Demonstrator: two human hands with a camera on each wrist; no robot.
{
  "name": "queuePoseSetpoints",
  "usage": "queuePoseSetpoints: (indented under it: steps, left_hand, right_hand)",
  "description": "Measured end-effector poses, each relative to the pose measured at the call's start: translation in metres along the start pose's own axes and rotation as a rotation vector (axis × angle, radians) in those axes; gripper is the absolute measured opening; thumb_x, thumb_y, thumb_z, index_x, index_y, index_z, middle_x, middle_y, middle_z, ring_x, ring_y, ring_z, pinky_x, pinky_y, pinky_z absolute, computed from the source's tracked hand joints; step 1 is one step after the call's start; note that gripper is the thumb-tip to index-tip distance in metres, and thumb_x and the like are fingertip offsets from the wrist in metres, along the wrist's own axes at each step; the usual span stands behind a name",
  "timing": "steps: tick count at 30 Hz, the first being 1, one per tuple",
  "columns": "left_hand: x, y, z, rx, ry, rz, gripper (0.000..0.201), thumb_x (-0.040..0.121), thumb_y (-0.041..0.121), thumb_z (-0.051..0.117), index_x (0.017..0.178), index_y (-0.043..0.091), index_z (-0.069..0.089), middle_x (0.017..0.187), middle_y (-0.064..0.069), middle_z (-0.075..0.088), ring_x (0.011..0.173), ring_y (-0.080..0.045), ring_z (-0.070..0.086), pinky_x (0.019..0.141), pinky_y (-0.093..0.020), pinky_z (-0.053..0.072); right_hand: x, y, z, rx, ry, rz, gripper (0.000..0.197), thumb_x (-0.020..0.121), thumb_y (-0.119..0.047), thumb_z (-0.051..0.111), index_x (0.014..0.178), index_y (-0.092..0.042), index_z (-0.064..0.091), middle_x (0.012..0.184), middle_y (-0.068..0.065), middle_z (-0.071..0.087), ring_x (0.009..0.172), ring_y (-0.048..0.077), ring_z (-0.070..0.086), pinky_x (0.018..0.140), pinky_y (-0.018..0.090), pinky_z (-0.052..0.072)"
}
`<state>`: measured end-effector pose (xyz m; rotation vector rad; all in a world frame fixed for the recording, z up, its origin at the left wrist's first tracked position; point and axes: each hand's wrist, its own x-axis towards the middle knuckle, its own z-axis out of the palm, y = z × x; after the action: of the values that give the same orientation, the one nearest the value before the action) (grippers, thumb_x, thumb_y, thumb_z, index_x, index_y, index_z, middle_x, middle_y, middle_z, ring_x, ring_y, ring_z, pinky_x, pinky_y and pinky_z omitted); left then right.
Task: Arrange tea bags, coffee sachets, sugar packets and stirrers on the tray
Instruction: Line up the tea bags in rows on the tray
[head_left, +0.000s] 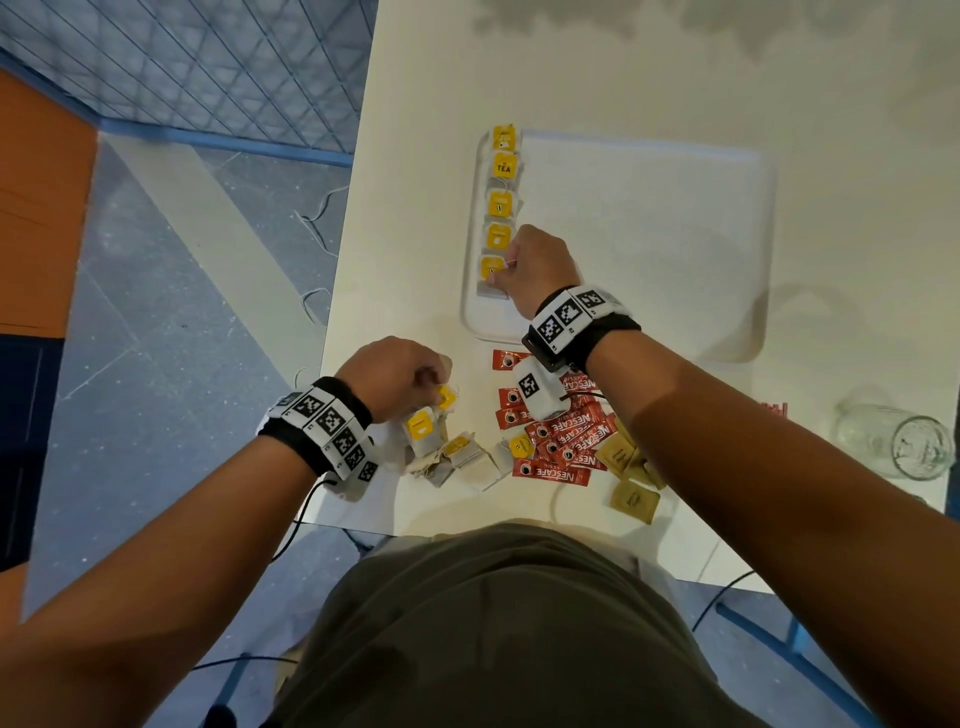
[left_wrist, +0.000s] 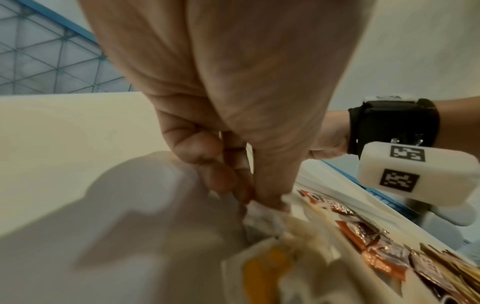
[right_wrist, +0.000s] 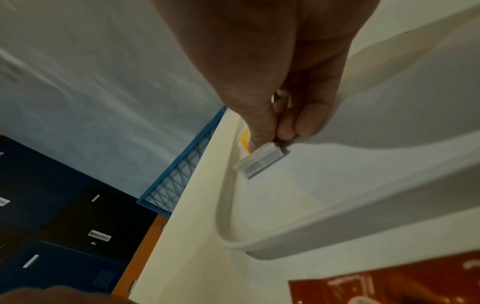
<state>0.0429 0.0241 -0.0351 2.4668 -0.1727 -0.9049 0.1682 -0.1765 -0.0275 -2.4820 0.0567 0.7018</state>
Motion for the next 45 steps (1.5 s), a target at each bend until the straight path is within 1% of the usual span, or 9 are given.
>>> queuePoseSetpoints:
  steps: [8, 14, 17, 20, 25, 32, 36, 40, 45]
  left_hand:
    - [0.001, 0.003, -0.001, -0.005, -0.011, 0.021, 0.004, 0.077, 0.022, 0.074, 0.076, 0.026, 0.076, 0.081, 0.009, 0.069, 0.076, -0.012, 0.062, 0.072, -0.033, 0.054]
    - [0.0, -0.001, -0.01, -0.277, -0.003, 0.005, 0.012, 0.08, 0.016, 0.078, 0.072, 0.023, 0.074, 0.075, 0.008, 0.072, 0.072, -0.003, 0.065, 0.071, -0.019, 0.047]
    - [0.0, -0.001, -0.016, -0.455, 0.048, 0.001, 0.011, 0.085, 0.006, 0.076, 0.077, 0.014, 0.075, 0.069, 0.005, 0.07, 0.063, -0.001, 0.06, 0.067, -0.014, 0.046]
    - [0.003, 0.003, -0.021, -0.595, 0.098, 0.008, 0.004, 0.087, 0.006, 0.075, 0.083, 0.008, 0.075, 0.071, 0.002, 0.07, 0.066, -0.006, 0.061, 0.069, -0.016, 0.05]
    - [0.014, 0.015, -0.031, -0.696, 0.137, 0.012, 0.009, 0.088, 0.006, 0.074, 0.084, 0.014, 0.074, 0.068, 0.005, 0.069, 0.065, -0.009, 0.06, 0.068, -0.02, 0.053]
    - [0.027, 0.024, -0.032, -0.742, 0.198, -0.005, 0.003, 0.089, 0.004, 0.073, 0.09, 0.007, 0.074, 0.065, 0.009, 0.07, 0.059, -0.007, 0.059, 0.064, -0.018, 0.052]
    - [0.032, 0.028, -0.032, -0.758, 0.261, -0.016, 0.004, 0.089, 0.007, 0.074, 0.092, 0.004, 0.074, 0.068, 0.007, 0.071, 0.059, -0.005, 0.059, 0.063, -0.017, 0.051]
    - [0.04, 0.024, -0.027, -0.709, 0.317, -0.048, 0.01, 0.09, 0.015, 0.074, 0.094, 0.006, 0.074, 0.081, -0.012, 0.072, 0.065, -0.011, 0.06, 0.067, -0.025, 0.053]
    - [0.051, 0.012, -0.017, -0.606, 0.369, -0.145, 0.011, 0.086, 0.023, 0.077, 0.095, 0.017, 0.074, 0.084, -0.006, 0.073, 0.071, -0.013, 0.062, 0.075, -0.034, 0.056]
  right_hand:
    - [-0.002, -0.001, -0.009, 0.024, -0.036, 0.012, 0.031, 0.087, -0.03, 0.078, 0.093, -0.016, 0.052, 0.096, 0.002, 0.061, 0.086, 0.022, 0.058, 0.071, 0.032, 0.041]
    - [-0.024, 0.015, -0.008, 0.132, -0.022, -0.055, 0.036, 0.084, -0.039, 0.08, 0.093, -0.015, 0.056, 0.082, -0.009, 0.055, 0.072, 0.011, 0.053, 0.068, 0.029, 0.047]
    - [-0.041, 0.022, -0.003, 0.193, -0.097, -0.131, 0.028, 0.087, -0.033, 0.079, 0.102, -0.018, 0.061, 0.093, -0.006, 0.063, 0.082, 0.01, 0.059, 0.071, 0.022, 0.045]
    - [-0.057, 0.03, 0.007, 0.239, -0.202, -0.195, 0.022, 0.087, -0.034, 0.078, 0.103, -0.024, 0.068, 0.097, -0.011, 0.068, 0.088, 0.004, 0.064, 0.076, 0.021, 0.048]
    - [-0.069, 0.039, 0.024, 0.326, -0.266, -0.262, 0.014, 0.085, -0.035, 0.079, 0.093, -0.023, 0.078, 0.085, -0.009, 0.073, 0.073, 0.001, 0.065, 0.076, 0.029, 0.053]
    - [-0.07, 0.037, 0.023, 0.324, -0.189, -0.242, 0.019, 0.092, -0.031, 0.072, 0.077, -0.019, 0.073, 0.069, -0.01, 0.067, 0.061, -0.003, 0.059, 0.059, 0.009, 0.041]
    - [-0.066, 0.036, 0.02, 0.315, -0.158, -0.214, 0.026, 0.096, -0.029, 0.066, 0.079, -0.01, 0.07, 0.067, -0.006, 0.065, 0.056, 0.001, 0.057, 0.057, 0.019, 0.045]
    - [-0.06, 0.032, 0.017, 0.292, -0.08, -0.153, 0.022, 0.096, -0.031, 0.066, 0.078, -0.019, 0.07, 0.07, -0.006, 0.062, 0.065, 0.007, 0.052, 0.06, 0.021, 0.037]
    - [-0.054, 0.029, 0.014, 0.25, -0.06, -0.088, 0.032, 0.098, -0.031, 0.064, 0.08, -0.005, 0.072, 0.065, 0.002, 0.059, 0.061, 0.013, 0.049, 0.054, 0.019, 0.036]
